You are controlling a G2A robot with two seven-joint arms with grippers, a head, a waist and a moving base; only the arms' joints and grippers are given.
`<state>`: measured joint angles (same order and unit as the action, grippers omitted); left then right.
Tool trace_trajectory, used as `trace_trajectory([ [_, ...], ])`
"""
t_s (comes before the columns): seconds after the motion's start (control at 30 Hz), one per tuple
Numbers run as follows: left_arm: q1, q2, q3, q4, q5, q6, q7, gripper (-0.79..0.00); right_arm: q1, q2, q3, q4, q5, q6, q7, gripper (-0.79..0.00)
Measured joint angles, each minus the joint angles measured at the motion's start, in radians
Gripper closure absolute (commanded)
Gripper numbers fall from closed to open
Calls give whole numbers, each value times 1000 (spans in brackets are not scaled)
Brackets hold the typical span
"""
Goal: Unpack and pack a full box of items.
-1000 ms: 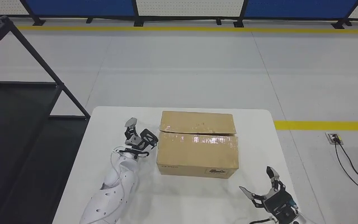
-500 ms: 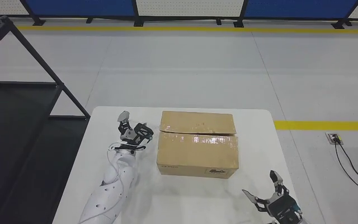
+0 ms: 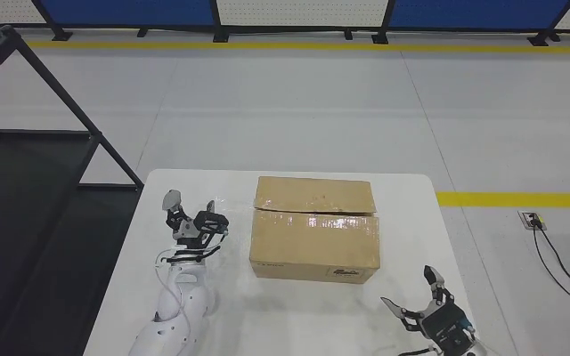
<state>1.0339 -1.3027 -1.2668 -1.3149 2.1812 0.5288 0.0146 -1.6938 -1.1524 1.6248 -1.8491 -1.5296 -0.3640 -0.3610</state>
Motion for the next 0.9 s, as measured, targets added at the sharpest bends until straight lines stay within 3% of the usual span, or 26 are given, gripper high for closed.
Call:
trace_trajectory([
  [0.57, 108, -7, -90, -151, 2, 41, -117, -785, 27, 3, -8, 0, -6, -15, 14, -785],
  [0.9, 180, -7, -144, -242, -22, 7, -154, -785, 40, 6, -12, -11, -13, -25, 37, -785],
])
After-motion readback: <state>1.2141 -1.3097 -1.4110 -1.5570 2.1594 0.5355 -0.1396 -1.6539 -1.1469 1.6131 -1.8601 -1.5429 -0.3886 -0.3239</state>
